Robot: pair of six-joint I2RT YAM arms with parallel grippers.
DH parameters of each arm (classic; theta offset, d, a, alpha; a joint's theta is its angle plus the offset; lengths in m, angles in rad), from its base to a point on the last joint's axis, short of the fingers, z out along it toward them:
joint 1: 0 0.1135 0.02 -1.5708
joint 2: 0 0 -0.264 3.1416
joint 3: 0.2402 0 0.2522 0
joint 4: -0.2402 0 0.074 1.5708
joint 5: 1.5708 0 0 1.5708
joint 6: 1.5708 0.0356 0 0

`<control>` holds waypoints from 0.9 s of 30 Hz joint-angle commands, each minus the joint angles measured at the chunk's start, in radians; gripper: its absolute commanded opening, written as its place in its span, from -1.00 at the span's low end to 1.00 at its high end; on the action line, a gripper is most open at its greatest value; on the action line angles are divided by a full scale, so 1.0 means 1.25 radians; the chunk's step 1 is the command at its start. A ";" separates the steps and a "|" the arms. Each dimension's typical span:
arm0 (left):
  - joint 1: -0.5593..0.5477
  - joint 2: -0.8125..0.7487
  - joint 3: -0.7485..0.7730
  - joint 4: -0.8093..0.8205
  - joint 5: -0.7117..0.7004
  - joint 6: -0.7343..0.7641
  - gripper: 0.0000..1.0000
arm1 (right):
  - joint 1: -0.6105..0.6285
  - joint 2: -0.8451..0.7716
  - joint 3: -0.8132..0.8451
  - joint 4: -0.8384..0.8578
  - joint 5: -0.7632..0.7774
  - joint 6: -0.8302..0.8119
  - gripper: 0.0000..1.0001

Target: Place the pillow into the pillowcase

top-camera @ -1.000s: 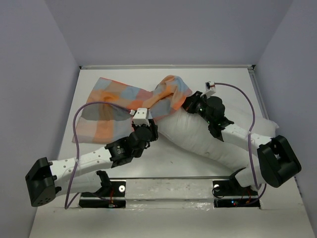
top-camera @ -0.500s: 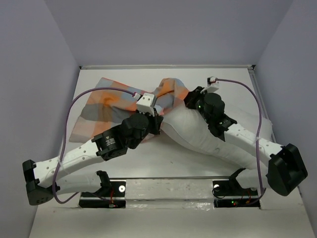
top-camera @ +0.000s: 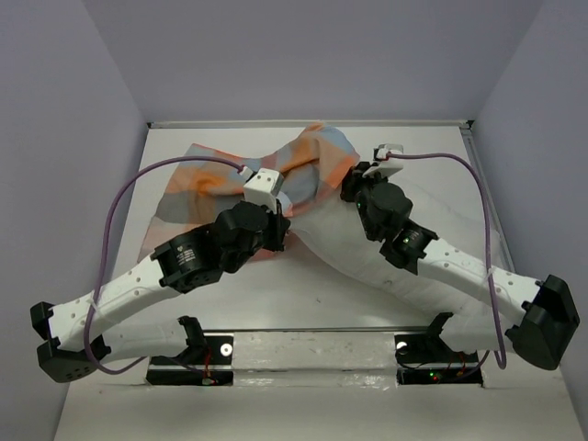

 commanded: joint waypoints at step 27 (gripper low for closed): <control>0.035 0.035 -0.229 0.295 -0.036 0.008 -0.44 | -0.030 0.013 -0.070 0.007 -0.051 0.133 -1.00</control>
